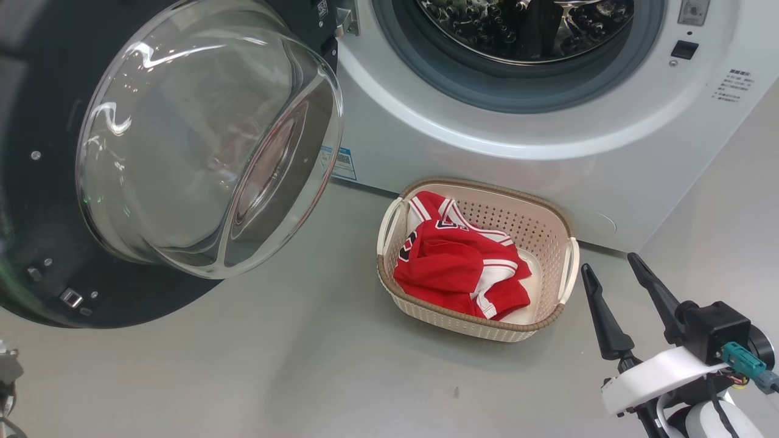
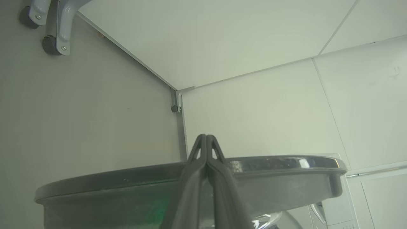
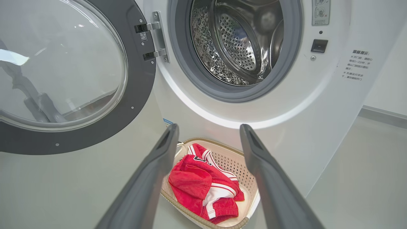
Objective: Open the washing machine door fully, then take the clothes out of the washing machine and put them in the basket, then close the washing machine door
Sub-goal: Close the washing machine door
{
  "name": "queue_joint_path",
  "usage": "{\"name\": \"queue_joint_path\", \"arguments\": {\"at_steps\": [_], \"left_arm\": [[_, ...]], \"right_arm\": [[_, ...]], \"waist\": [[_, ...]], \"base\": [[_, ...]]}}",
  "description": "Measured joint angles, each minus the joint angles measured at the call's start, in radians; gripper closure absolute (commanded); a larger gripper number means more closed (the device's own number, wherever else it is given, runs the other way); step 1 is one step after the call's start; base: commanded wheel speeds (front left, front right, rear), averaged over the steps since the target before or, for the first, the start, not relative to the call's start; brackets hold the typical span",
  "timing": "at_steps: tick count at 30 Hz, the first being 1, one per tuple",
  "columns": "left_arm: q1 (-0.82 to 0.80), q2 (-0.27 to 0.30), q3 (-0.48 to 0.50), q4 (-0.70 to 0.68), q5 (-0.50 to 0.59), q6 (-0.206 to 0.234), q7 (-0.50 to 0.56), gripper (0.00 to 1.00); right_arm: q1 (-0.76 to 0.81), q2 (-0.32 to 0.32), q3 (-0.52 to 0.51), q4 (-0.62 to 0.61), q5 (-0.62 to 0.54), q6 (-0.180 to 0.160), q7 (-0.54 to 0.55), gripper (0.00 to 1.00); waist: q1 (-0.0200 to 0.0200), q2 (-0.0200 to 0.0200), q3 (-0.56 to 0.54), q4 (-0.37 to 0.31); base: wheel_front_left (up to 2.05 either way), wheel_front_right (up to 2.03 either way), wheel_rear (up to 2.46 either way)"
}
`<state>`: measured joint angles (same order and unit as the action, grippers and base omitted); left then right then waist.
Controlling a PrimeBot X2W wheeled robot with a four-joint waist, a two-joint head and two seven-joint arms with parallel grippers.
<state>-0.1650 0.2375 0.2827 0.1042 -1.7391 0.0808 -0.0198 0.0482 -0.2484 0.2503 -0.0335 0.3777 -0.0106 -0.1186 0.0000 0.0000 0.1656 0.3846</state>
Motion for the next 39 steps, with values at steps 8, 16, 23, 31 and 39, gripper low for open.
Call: {"name": "queue_joint_path", "arguments": {"at_steps": [8, 16, 23, 31, 39], "left_arm": [[-0.004, 0.019, -0.031, 0.018, -0.002, -0.035, 0.054, 1.00], [-0.001, 0.035, -0.042, 0.022, -0.030, -0.080, 0.112, 1.00], [0.014, 0.051, -0.100, 0.011, -0.034, -0.135, 0.194, 1.00], [0.041, 0.047, -0.160, -0.019, -0.034, -0.167, 0.267, 1.00], [0.083, 0.035, -0.197, -0.053, -0.039, -0.184, 0.325, 1.00]], "right_arm": [[0.000, 0.000, -0.002, -0.002, 0.002, 0.000, 0.000, 0.00], [-0.001, -0.001, -0.004, -0.003, 0.002, 0.000, 0.000, 0.00], [-0.001, -0.004, -0.008, -0.005, 0.008, 0.000, 0.000, 0.00], [-0.004, -0.007, -0.006, -0.005, 0.008, 0.001, 0.000, 0.00], [-0.004, -0.005, -0.006, -0.005, 0.009, 0.001, 0.000, 0.00]], "waist": [[0.0000, 0.0000, 0.005, 0.003], [0.0000, 0.0000, 0.008, 0.011], [0.0000, 0.0000, 0.011, 0.023], [0.0000, 0.0000, 0.007, 0.032], [0.0000, 0.0000, -0.004, 0.033]], "base": [[0.00, 0.00, 0.00], [0.00, 0.00, 0.00], [0.00, 0.00, 0.00], [0.00, 0.00, 0.00], [0.00, 0.00, 0.00]]}}
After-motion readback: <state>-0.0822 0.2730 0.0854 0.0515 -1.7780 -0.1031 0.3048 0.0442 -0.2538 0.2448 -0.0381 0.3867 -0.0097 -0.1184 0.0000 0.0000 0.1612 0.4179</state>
